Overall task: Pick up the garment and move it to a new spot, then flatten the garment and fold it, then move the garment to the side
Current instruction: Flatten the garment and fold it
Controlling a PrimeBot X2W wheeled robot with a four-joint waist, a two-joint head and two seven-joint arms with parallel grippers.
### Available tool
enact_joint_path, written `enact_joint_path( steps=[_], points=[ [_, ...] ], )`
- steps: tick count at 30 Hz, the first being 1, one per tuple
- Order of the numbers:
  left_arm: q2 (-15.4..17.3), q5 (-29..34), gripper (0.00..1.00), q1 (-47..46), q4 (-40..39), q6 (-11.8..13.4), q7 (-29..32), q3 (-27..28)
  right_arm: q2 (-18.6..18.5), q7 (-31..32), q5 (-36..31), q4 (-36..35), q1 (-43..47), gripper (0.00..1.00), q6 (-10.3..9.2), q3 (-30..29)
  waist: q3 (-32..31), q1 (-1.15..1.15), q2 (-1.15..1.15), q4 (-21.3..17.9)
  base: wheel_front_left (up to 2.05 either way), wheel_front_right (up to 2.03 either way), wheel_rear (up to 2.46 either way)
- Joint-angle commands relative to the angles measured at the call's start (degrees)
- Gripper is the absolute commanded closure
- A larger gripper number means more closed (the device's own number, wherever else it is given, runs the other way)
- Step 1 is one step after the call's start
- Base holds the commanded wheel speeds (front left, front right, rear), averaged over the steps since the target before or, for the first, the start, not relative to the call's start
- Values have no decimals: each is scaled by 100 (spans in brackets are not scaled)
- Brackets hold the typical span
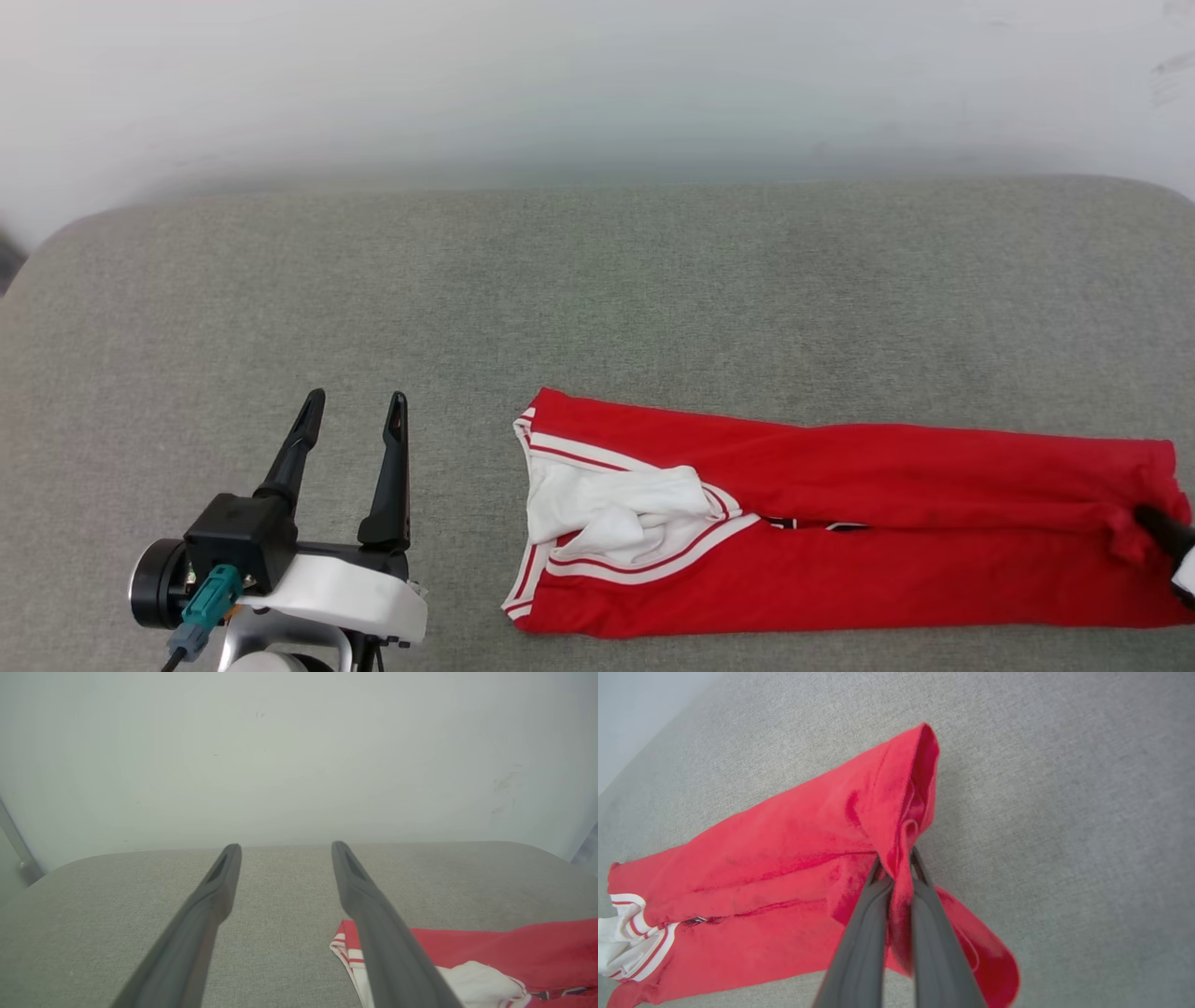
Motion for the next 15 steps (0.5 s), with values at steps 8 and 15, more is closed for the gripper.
enact_joint_path(
  steps=[8,15],
  points=[
    [66,-4,0,100,10,20,63,-37,868,878,1140,-389,-57,100,-2,-241,-137,0,0,-111,0,0,0],
    [93,26,0,22,-42,13,165,-120,1271,1496,2276,-626,107,100,-1,211,-215,0,0,51,0,0,0]
  ],
)
